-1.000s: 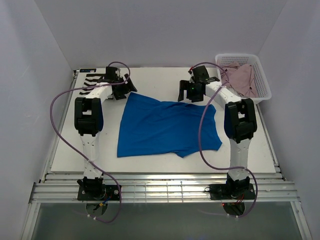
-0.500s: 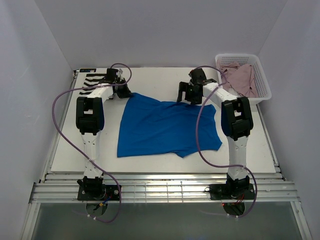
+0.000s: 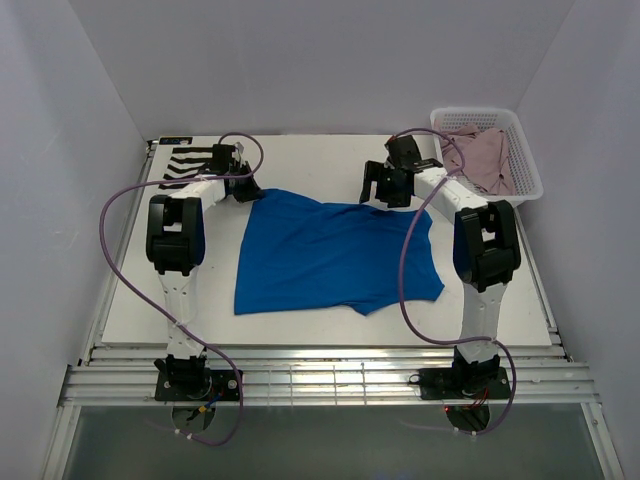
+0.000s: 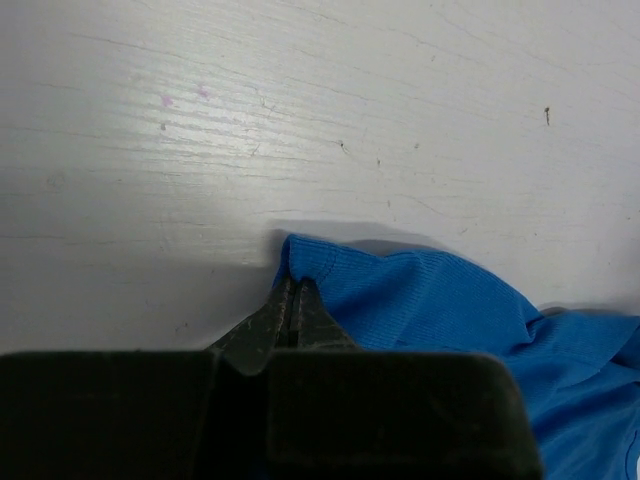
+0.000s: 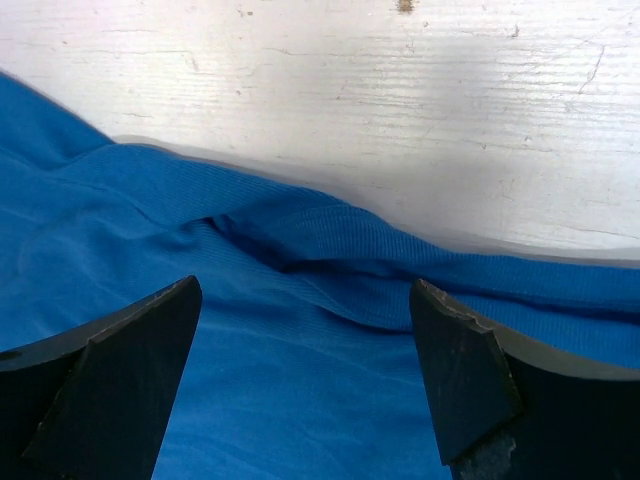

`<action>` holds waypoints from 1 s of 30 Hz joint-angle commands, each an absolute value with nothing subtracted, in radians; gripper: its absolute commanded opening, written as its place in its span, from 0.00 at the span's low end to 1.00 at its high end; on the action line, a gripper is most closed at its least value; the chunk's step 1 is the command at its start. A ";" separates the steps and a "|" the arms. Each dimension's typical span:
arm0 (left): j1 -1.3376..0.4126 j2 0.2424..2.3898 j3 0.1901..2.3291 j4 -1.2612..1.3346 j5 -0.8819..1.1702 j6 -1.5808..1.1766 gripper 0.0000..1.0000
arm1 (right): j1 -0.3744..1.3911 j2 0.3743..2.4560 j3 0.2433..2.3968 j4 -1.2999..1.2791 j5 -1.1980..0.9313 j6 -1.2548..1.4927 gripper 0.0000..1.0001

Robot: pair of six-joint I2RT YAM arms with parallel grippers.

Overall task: Fold and stack the tank tops
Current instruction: Flatten the tank top out

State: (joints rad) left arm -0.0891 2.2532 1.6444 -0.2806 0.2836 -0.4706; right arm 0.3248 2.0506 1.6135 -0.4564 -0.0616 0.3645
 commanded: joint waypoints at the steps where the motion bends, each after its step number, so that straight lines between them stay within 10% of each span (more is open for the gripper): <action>1: -0.092 2.169 1.625 -0.273 0.241 -0.466 0.00 | 0.319 1.987 1.586 -0.431 -0.049 0.364 0.90; 30: -0.091 2.178 1.618 -0.281 0.219 -0.488 0.00 | 0.313 2.124 1.586 -0.286 -0.166 0.532 0.97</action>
